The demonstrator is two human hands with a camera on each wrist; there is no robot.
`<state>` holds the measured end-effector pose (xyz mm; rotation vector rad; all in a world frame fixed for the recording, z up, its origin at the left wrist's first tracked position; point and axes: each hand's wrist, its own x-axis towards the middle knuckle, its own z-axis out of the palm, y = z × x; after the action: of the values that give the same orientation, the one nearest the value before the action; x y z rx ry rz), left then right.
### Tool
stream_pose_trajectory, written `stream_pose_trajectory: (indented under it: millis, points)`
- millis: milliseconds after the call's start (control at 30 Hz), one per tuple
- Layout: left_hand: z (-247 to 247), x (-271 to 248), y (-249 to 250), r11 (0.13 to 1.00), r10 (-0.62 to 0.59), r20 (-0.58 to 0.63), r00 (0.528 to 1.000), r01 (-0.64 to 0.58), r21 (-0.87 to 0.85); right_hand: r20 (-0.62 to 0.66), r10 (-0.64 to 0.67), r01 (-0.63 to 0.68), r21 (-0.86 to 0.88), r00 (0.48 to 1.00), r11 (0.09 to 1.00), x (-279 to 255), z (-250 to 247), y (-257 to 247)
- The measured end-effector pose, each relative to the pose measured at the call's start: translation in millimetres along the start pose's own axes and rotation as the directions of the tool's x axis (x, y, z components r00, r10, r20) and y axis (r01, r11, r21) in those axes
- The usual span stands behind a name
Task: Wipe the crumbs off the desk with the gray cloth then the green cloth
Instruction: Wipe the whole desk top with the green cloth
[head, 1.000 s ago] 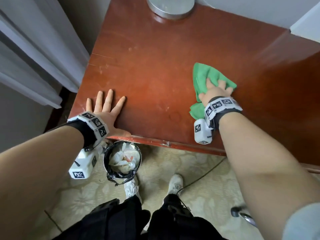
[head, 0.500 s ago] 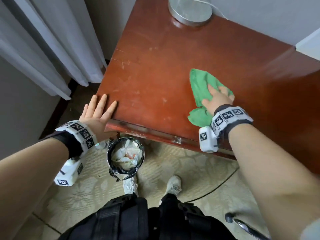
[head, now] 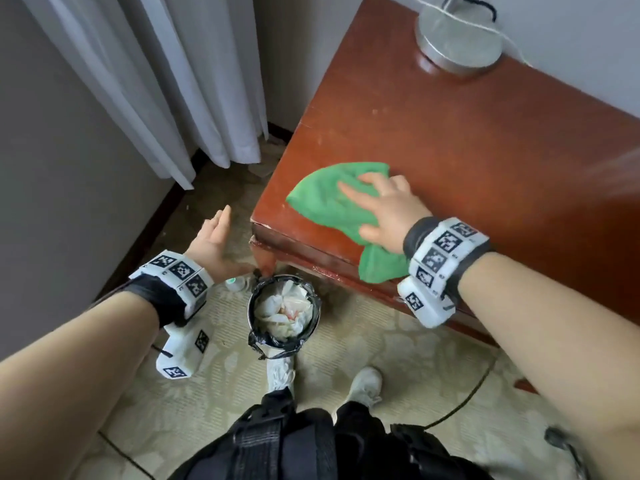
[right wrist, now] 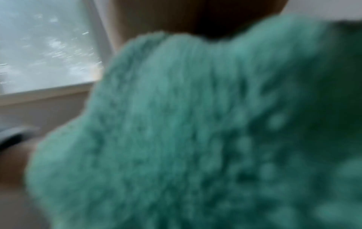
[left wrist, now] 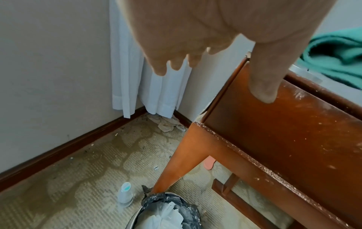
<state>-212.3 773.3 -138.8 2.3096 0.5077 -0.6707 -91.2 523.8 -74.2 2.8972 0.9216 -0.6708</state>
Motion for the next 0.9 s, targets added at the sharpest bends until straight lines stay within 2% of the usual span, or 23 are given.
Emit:
stream_pose_trajectory:
  millis: [33, 100, 133, 167, 200, 233, 300, 333, 400, 467, 500, 533, 567, 600, 633, 667, 700, 733, 767, 800, 867, 900]
  points:
    - [0.5, 0.1, -5.5, 1.000, -0.014, -0.002, 1.000, 0.014, -0.013, -0.049, 0.169, -0.166, 0.066, 0.984, 0.984, 11.7, -6.8, 12.3]
    - [3.9, -2.2, -11.9, 0.999, -0.027, -0.009, 1.000, 0.027, -0.038, -0.011, 0.485, -0.476, 0.169, 0.875, 0.863, 36.5, -15.0, 24.5]
    - [6.4, -2.9, -14.7, 0.998, -0.022, -0.019, 1.000, 0.021, -0.054, 0.033, 0.562, -0.560, 0.163, 0.826, 0.813, 47.1, -15.3, 22.2]
    - [8.8, -2.6, -16.3, 0.997, -0.014, -0.026, 1.000, 0.012, -0.071, 0.051, 0.580, -0.581, 0.136, 0.813, 0.803, 55.8, -13.4, 14.9]
    - [10.0, -2.2, -17.5, 0.996, -0.012, -0.030, 0.999, 0.010, -0.084, 0.040, 0.538, -0.539, 0.100, 0.842, 0.836, 62.2, -10.3, 4.0]
    - [11.4, -1.2, -19.8, 0.996, -0.017, -0.026, 1.000, 0.015, -0.091, 0.019, 0.447, -0.447, 0.061, 0.894, 0.892, 64.6, -6.6, -10.2]
    - [12.0, -0.2, -24.4, 0.994, -0.036, -0.006, 0.999, 0.035, -0.099, 0.016, 0.176, -0.176, -0.033, 0.984, 0.984, 58.5, 4.8, -41.5]
    - [11.6, -1.6, -26.3, 0.994, -0.049, -0.003, 0.999, 0.049, -0.100, 0.041, 0.036, -0.032, -0.078, 0.999, 0.996, 51.0, 10.1, -55.4]
    - [8.3, -5.3, -29.8, 0.992, -0.084, -0.012, 0.996, 0.082, -0.095, 0.128, -0.200, 0.217, -0.137, 0.971, 0.967, 32.4, 15.4, -71.6]
    - [1.2, -9.3, -31.3, 0.990, -0.121, -0.013, 0.993, 0.119, -0.079, 0.256, -0.394, 0.437, -0.140, 0.883, 0.888, 13.8, 16.1, -64.4]
    - [-2.4, -10.4, -30.8, 0.990, -0.128, -0.009, 0.992, 0.127, -0.067, 0.310, -0.443, 0.497, -0.124, 0.841, 0.859, 5.9, 12.6, -52.6]
    - [-5.6, -10.5, -28.9, 0.990, -0.128, -0.006, 0.992, 0.127, -0.059, 0.321, -0.442, 0.499, -0.118, 0.837, 0.859, 2.0, 6.5, -37.1]
    - [-8.3, -9.6, -26.2, 0.992, -0.113, -0.008, 0.994, 0.112, -0.058, 0.279, -0.386, 0.429, -0.113, 0.879, 0.896, 2.4, -0.5, -20.4]
    - [-10.3, -7.7, -22.3, 0.994, -0.087, -0.012, 0.996, 0.086, -0.063, 0.193, -0.263, 0.284, -0.094, 0.945, 0.954, 7.5, -8.1, -3.7]
    - [-11.0, -5.4, -18.1, 0.996, -0.062, -0.023, 0.998, 0.061, -0.070, 0.088, -0.081, 0.087, -0.055, 0.993, 0.995, 17.6, -14.9, 11.1]
    - [-10.4, -2.7, -14.8, 0.996, -0.043, -0.035, 0.998, 0.040, -0.075, 0.014, 0.124, -0.124, 0.002, 0.992, 0.992, 30.9, -20.8, 21.5]
    - [-8.6, -0.5, -11.4, 0.996, -0.028, -0.040, 0.999, 0.024, -0.084, -0.013, 0.296, -0.295, 0.052, 0.955, 0.954, 45.0, -23.3, 25.5]
    - [-6.5, 0.5, -7.8, 0.995, -0.018, -0.041, 0.999, 0.014, -0.097, 0.000, 0.404, -0.403, 0.072, 0.915, 0.913, 56.8, -23.3, 22.2]
    - [-3.4, 0.6, -5.3, 0.994, -0.016, -0.039, 0.999, 0.012, -0.111, 0.022, 0.437, -0.438, 0.060, 0.899, 0.897, 64.9, -19.8, 14.3]
    - [-1.3, 0.9, -3.4, 0.992, -0.026, -0.036, 0.999, 0.022, -0.125, 0.033, 0.398, -0.399, 0.032, 0.917, 0.916, 68.9, -15.9, 1.9]
    - [-0.9, 3.0, -5.5, 0.986, -0.082, -0.033, 0.996, 0.076, -0.148, 0.041, 0.131, -0.129, -0.045, 0.991, 0.991, 62.0, -4.4, -30.1]
    - [-1.7, 4.8, -8.7, 0.985, -0.108, -0.037, 0.993, 0.102, -0.141, 0.070, -0.045, 0.051, -0.087, 0.997, 0.995, 51.5, 3.5, -47.1]
